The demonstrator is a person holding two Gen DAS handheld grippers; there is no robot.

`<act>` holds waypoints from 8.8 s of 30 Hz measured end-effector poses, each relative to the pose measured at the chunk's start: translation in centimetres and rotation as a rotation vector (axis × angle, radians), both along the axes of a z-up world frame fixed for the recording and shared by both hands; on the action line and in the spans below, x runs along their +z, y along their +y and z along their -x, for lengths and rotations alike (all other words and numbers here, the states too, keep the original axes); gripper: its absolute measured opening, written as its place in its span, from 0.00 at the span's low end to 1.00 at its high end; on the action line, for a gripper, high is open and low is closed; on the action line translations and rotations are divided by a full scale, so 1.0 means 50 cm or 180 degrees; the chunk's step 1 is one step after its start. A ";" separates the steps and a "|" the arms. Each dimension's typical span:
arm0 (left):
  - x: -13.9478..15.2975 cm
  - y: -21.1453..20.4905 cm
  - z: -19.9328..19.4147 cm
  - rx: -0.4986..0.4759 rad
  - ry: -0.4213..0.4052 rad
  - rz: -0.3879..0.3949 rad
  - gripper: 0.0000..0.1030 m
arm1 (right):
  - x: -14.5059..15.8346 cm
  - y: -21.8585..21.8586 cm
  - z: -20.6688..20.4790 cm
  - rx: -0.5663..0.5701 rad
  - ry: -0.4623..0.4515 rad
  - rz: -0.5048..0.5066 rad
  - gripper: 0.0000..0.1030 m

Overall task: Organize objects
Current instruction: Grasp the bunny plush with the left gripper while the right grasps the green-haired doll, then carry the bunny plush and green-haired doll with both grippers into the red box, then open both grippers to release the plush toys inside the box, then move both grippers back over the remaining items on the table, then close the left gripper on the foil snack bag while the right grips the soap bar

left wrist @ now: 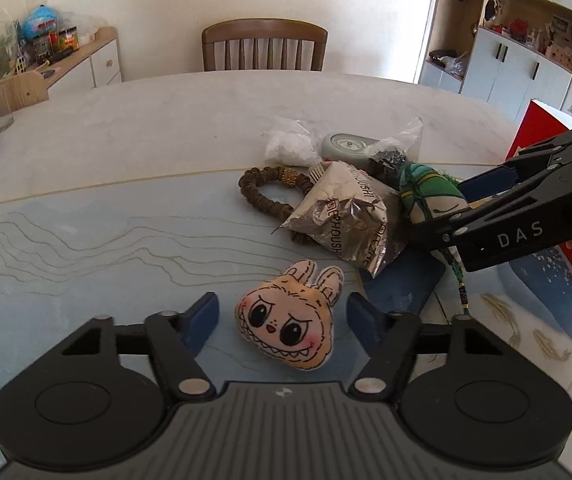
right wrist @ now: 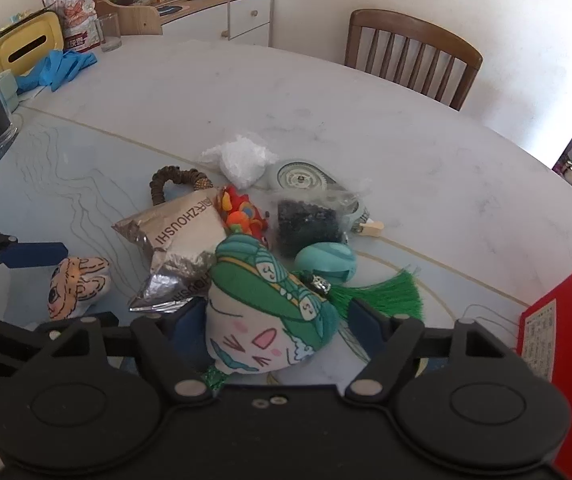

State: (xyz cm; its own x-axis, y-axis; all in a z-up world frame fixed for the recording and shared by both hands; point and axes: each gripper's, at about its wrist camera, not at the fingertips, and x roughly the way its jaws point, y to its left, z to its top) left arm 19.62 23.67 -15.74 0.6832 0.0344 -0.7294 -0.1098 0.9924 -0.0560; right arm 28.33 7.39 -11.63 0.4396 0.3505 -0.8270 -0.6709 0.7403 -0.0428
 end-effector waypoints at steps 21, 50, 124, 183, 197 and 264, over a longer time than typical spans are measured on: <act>0.072 -0.022 -0.006 -0.0060 -0.0048 -0.0163 0.46 | 0.062 -0.039 0.029 -0.0154 -0.0065 -0.0223 0.44; 0.299 -0.234 -0.004 -0.0673 -0.0329 0.0032 0.46 | 0.288 -0.357 0.141 -0.0655 -0.0199 -0.0979 0.44; 0.076 -0.766 -0.367 -0.1555 0.1300 -0.0332 0.54 | 0.061 -0.715 -0.149 -0.1001 0.0250 -0.0264 0.50; 0.316 -0.476 -0.080 -0.0990 -0.0344 0.0200 0.88 | 0.263 -0.613 0.136 -0.1480 -0.0592 -0.1139 0.99; 0.289 -0.300 -0.023 -0.0675 -0.0543 0.0188 1.00 | 0.250 -0.465 0.149 -0.1449 -0.0493 -0.1192 0.99; 0.027 -0.082 -0.132 -0.0623 -0.0208 -0.0343 0.54 | -0.027 -0.132 -0.048 -0.0867 0.0190 -0.0108 0.49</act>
